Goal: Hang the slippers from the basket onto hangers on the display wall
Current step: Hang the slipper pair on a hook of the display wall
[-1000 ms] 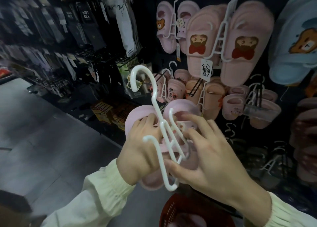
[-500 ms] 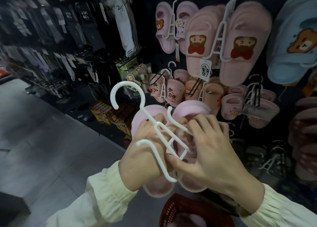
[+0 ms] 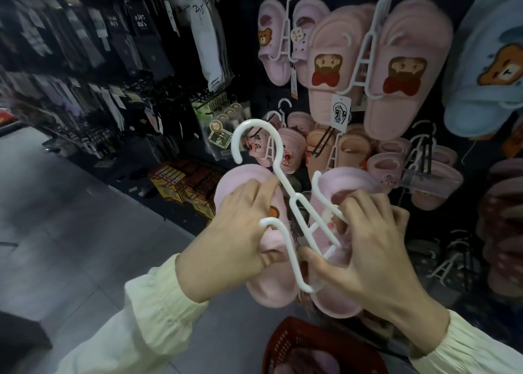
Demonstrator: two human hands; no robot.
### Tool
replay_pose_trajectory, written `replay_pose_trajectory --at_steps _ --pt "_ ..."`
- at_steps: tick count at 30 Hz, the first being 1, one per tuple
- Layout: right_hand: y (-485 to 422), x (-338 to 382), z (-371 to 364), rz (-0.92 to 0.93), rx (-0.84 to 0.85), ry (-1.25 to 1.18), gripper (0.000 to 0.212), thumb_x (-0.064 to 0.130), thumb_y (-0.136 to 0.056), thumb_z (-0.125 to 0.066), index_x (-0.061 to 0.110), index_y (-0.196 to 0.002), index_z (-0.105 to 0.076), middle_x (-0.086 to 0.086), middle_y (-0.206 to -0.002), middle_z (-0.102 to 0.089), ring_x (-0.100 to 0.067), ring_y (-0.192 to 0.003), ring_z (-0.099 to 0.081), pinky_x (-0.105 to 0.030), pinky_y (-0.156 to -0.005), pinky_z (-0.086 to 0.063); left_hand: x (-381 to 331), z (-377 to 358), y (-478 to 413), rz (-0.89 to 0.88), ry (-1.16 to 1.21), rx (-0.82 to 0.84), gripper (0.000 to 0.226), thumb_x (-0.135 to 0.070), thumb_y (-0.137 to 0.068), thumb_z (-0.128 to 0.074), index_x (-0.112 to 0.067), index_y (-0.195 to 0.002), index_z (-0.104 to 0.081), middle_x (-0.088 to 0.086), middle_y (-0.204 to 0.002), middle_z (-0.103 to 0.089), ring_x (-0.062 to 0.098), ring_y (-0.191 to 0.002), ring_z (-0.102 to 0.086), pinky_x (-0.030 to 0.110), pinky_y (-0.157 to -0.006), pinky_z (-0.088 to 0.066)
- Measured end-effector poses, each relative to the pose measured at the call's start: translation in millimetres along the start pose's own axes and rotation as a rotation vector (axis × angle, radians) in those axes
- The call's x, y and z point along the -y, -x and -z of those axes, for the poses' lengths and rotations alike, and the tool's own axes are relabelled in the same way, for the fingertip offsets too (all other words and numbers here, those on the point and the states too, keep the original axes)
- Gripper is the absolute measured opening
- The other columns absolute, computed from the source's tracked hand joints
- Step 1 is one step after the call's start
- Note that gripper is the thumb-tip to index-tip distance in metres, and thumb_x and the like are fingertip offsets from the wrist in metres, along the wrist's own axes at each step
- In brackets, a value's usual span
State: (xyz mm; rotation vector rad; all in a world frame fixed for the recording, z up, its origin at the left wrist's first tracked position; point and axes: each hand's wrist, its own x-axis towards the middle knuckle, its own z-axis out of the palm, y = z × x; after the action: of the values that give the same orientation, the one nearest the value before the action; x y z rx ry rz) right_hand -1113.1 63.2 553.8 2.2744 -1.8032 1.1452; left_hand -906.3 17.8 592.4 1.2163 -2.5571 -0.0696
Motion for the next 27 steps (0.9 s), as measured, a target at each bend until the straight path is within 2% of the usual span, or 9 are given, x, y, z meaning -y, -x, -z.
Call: replay_pose_trajectory --at_steps 3,6,9,11,14,20,23,25,27 --pt "5.7 -7.9 -4.4 -0.02 0.011 0.03 0.05 0.071 -0.072 -0.056 0.026 -0.083 -0.039 0.009 -0.087 -0.038 -0.017 -0.088 -0.039 -0.037 -0.077 -0.027 4.8 9.1 2.1 0.028 0.09 0.05 0.102 -0.039 -0.069 -0.086 -0.035 -0.144 -0.016 -0.007 -0.11 -0.037 0.013 -0.104 -0.039 0.034 -0.097 -0.039" --pt "12.5 -15.0 -10.9 -0.044 0.024 0.071 0.051 0.073 -0.071 -0.056 0.026 -0.083 -0.04 0.009 -0.087 -0.039 -0.017 -0.088 -0.041 -0.039 -0.077 -0.03 5.3 16.5 0.8 0.126 0.143 0.037 0.109 -0.044 -0.075 -0.082 -0.025 -0.155 -0.01 0.0 -0.125 -0.045 0.015 -0.117 -0.043 0.027 -0.101 -0.037" --pt "18.5 -21.0 -18.0 -0.068 0.042 0.122 0.053 0.076 -0.071 -0.055 0.026 -0.084 -0.041 0.009 -0.087 -0.039 -0.018 -0.089 -0.042 -0.04 -0.077 -0.032 6.2 22.5 1.0 0.122 0.107 -0.034 0.107 -0.053 -0.073 -0.076 -0.014 -0.155 -0.019 0.0 -0.114 -0.056 0.015 -0.104 -0.053 0.029 -0.091 -0.049" --pt "21.4 -24.2 -22.0 -0.087 0.054 0.144 0.054 0.077 -0.071 -0.054 0.026 -0.085 -0.042 0.009 -0.088 -0.041 -0.019 -0.09 -0.043 -0.04 -0.078 -0.033 8.0 26.0 0.5 0.197 0.14 -0.041 0.123 -0.052 -0.071 -0.078 -0.016 -0.159 0.0 -0.006 -0.098 -0.057 0.01 -0.087 -0.056 0.024 -0.075 -0.049" --pt "25.2 -27.6 -27.0 -0.105 0.061 0.201 0.06 0.079 -0.071 -0.053 0.021 -0.087 -0.05 0.006 -0.091 -0.047 -0.021 -0.092 -0.046 -0.041 -0.079 -0.033 10.1 26.0 1.3 0.239 0.156 -0.06 0.139 -0.053 -0.068 -0.08 -0.026 -0.15 0.029 -0.009 -0.112 -0.059 0.009 -0.089 -0.058 0.024 -0.077 -0.049" --pt "28.4 -26.1 -32.9 -0.141 0.07 0.253 0.067 0.079 -0.072 -0.049 0.015 -0.091 -0.057 -0.001 -0.093 -0.053 -0.027 -0.094 -0.051 -0.044 -0.079 -0.038 4.6 20.7 2.2 0.223 0.19 -0.069 0.142 -0.057 -0.071 -0.08 -0.031 -0.147 0.037 -0.008 -0.11 -0.063 0.009 -0.085 -0.061 0.035 -0.08 -0.055" --pt "26.9 -20.4 -33.8 -0.162 0.053 0.267 0.068 0.079 -0.074 -0.047 0.013 -0.09 -0.058 -0.003 -0.092 -0.054 -0.028 -0.092 -0.051 -0.043 -0.077 -0.037 -4.9 16.6 3.9 0.256 0.194 -0.088 0.144 -0.061 -0.069 -0.08 -0.029 -0.148 0.035 -0.001 -0.128 -0.062 0.01 -0.111 -0.057 0.022 -0.102 -0.043" --pt "24.1 -17.2 -33.2 -0.18 0.038 0.266 0.07 0.08 -0.075 -0.045 0.013 -0.09 -0.056 -0.003 -0.091 -0.054 -0.028 -0.092 -0.05 -0.042 -0.077 -0.035 -12.6 14.1 5.5 0.253 0.202 -0.08 0.144 -0.062 -0.067 -0.08 -0.029 -0.149 0.035 -0.001 -0.139 -0.056 0.007 -0.129 -0.047 0.017 -0.103 -0.036" --pt "20.4 -14.9 -31.6 -0.189 0.028 0.27 0.07 0.082 -0.075 -0.045 0.014 -0.09 -0.055 -0.003 -0.091 -0.053 -0.027 -0.092 -0.049 -0.041 -0.077 -0.032 -17.4 11.2 6.6 0.227 0.178 -0.073 0.142 -0.061 -0.069 -0.08 -0.026 -0.151 0.031 0.001 -0.133 -0.059 0.009 -0.125 -0.05 0.018 -0.098 -0.04"
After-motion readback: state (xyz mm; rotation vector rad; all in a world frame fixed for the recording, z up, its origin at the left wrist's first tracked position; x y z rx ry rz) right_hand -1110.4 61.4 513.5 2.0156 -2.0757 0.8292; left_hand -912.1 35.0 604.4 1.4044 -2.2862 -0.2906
